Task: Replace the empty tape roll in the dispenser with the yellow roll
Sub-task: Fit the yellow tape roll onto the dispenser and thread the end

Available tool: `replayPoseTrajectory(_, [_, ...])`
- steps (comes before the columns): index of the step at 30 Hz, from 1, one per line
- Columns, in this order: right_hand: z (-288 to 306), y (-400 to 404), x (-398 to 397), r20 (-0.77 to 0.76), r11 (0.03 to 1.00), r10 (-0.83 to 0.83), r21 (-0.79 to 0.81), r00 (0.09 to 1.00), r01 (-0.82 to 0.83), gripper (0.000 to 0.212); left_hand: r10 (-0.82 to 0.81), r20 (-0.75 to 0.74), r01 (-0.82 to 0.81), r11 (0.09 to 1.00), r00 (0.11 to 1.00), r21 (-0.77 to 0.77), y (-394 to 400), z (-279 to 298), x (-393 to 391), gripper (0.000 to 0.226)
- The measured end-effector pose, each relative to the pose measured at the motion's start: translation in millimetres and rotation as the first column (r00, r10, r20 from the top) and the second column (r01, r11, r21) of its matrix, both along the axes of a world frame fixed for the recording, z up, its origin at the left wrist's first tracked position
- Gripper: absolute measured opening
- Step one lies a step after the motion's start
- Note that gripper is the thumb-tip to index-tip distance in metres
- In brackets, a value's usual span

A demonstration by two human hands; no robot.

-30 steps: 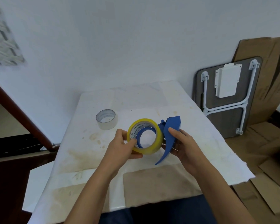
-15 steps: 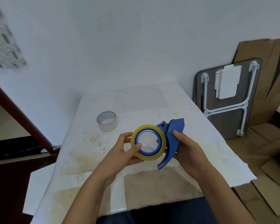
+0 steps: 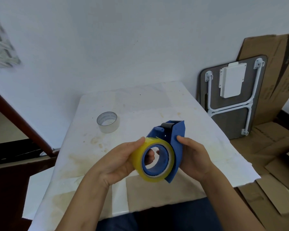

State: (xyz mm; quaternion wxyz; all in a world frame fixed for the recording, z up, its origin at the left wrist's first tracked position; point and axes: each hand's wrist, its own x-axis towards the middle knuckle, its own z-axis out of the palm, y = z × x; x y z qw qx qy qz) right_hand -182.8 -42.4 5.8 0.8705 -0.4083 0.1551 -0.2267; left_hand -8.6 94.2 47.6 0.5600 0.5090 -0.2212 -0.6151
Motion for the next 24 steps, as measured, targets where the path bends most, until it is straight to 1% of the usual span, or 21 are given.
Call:
replayPoseTrajectory(1, [1.3,-0.6,2.6,-0.026,0.999,-0.029,-0.029,0.999,0.028,0.055,0.007,-0.007,-0.007,0.999,1.0,-0.035,-0.4,-1.7,-1.9,0.033])
replayPoseTrajectory(3, [4.3,-2.0,10.1,-0.143,0.976,-0.153,-0.177,0.978,0.126,0.041,0.037,0.044,-0.034,0.997,0.998,-0.067,-3.2,-4.4,-6.0,0.034])
replayPoseTrajectory(5, [7.3,-3.9,17.4,-0.214,0.913,-0.316,-0.334,0.924,0.235,0.036,0.075,0.083,-0.07,0.995,0.994,-0.066,-7.3,-6.2,-8.8,0.044])
replayPoseTrajectory(7, [12.6,-4.1,22.2,-0.197,0.829,-0.43,-0.473,0.881,0.299,0.032,0.098,0.11,-0.092,0.994,0.989,-0.065,-10.2,-7.2,-10.2,0.049])
replayPoseTrajectory(10, [21.1,-0.6,25.4,-0.148,0.682,-0.51,-0.669,0.848,0.293,0.016,0.115,0.163,-0.105,0.992,0.98,-0.067,-11.7,-8.1,-11.7,0.047])
replayPoseTrajectory(13, [23.8,2.1,26.4,-0.135,0.508,-0.564,-0.834,0.814,0.214,0.004,0.128,0.224,-0.115,0.991,0.966,-0.069,-10.3,-9.1,-12.1,0.043])
replayPoseTrajectory(14, [23.7,2.3,26.5,-0.129,0.442,-0.578,-0.88,0.805,0.176,0.004,0.128,0.255,-0.113,0.991,0.958,-0.072,-9.5,-9.7,-11.9,0.039])
replayPoseTrajectory(15, [23.1,2.4,26.8,-0.128,0.387,-0.584,-0.912,0.802,0.136,0.006,0.13,0.282,-0.113,0.991,0.951,-0.076,-8.6,-10.0,-11.8,0.036])
replayPoseTrajectory(17, [24.0,3.2,28.2,-0.131,0.312,-0.58,-0.948,0.804,0.071,0.014,0.147,0.303,-0.125,0.988,0.942,-0.092,-6.8,-10.4,-11.7,0.034])
replayPoseTrajectory(19, [24.9,4.2,30.6,-0.107,0.229,-0.589,-0.973,0.801,0.038,0.021,0.153,0.324,-0.126,0.987,0.934,-0.101,-5.8,-10.3,-11.8,0.036])
replayPoseTrajectory(20, [25.2,4.6,32.1,-0.096,0.204,-0.596,-0.978,0.797,0.035,0.022,0.152,0.336,-0.124,0.987,0.93,-0.103,-5.7,-9.8,-12.0,0.036])
replayPoseTrajectory(24, [26.2,4.1,37.8,-0.052,0.141,-0.641,-0.989,0.766,0.051,0.01,0.159,0.334,-0.127,0.985,0.929,-0.114,-5.8,-9.4,-11.9,0.035])
